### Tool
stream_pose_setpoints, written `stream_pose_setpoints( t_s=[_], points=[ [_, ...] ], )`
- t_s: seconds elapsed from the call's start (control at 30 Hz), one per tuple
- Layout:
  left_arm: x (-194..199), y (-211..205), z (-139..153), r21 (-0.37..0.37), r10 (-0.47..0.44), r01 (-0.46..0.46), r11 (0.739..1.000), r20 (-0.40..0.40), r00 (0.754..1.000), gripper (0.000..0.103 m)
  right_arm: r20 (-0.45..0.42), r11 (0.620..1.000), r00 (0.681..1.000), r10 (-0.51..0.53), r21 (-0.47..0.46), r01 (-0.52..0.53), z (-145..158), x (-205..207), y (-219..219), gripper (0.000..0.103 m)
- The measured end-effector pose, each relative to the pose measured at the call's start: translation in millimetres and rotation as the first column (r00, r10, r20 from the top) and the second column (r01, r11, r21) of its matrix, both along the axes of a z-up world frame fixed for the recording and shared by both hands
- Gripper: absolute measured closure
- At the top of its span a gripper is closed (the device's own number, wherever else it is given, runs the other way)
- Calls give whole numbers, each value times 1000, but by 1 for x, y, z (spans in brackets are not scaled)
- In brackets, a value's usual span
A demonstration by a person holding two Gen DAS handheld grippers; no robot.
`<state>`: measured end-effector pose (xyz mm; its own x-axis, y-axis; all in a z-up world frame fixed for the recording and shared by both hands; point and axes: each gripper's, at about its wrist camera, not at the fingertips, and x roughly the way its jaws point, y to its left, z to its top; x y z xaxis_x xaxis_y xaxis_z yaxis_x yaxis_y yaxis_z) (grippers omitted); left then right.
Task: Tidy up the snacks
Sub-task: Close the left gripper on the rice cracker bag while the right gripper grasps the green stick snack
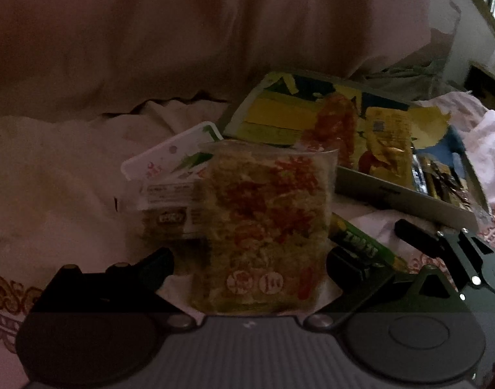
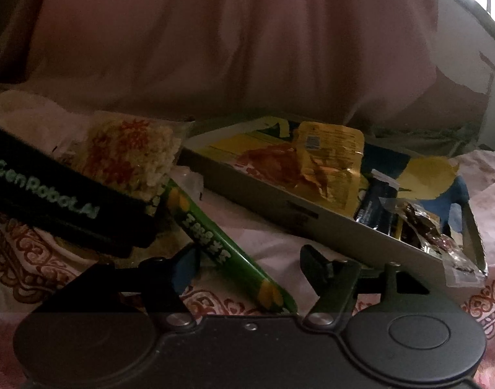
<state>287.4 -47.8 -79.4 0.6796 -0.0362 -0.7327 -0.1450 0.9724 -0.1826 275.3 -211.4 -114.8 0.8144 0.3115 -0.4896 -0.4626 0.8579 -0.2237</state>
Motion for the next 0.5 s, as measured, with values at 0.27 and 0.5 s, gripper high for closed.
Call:
stream_pose_setpoints(
  t_s=[0.27, 0.5],
  points=[
    [9, -13, -5, 96, 8, -5, 995, -29, 1000, 3, 13, 999, 999, 42, -17, -42, -1, -4, 5, 57],
    [5, -16, -4, 123, 3, 0, 992, -29, 1000, 10, 30, 998, 998, 52, -43, -51, -1, -8, 10, 64]
  ],
)
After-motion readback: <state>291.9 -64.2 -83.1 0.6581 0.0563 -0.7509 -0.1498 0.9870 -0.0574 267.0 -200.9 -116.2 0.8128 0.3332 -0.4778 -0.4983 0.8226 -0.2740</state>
